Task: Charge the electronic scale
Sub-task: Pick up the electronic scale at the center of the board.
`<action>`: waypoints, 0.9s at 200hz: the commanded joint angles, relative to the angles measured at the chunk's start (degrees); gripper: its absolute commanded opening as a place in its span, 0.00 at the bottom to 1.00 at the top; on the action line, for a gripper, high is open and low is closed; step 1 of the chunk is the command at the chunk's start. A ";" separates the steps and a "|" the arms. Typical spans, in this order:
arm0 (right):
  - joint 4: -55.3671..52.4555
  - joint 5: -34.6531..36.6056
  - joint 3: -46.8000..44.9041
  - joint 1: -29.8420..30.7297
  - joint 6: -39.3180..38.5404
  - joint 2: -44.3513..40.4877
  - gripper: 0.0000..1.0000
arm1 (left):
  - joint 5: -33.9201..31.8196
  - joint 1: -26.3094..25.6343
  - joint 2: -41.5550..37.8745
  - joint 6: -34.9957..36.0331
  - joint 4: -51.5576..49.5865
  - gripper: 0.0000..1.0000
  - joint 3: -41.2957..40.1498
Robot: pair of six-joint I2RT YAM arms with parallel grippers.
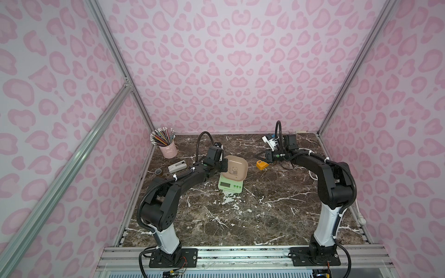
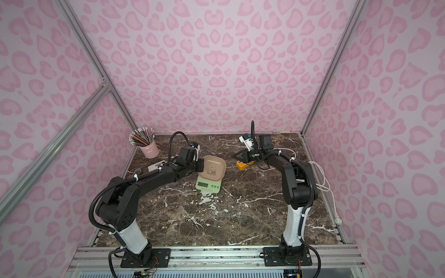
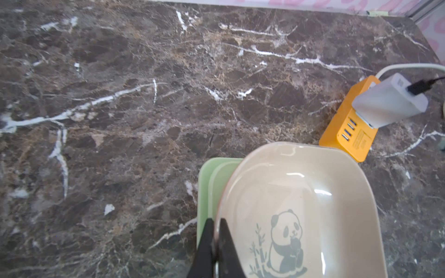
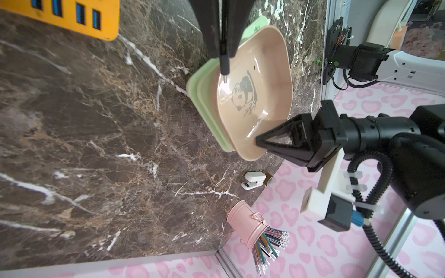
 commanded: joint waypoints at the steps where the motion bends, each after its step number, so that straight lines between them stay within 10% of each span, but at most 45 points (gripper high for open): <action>1: 6.56 -2.30 -1.93 -0.41 4.46 -1.30 0.00 | 3.66 1.63 0.04 -0.07 5.28 0.05 2.24; 180: 20.71 -6.47 -9.36 -0.56 22.50 -1.46 0.00 | 17.80 7.11 10.71 -8.77 10.64 0.05 18.83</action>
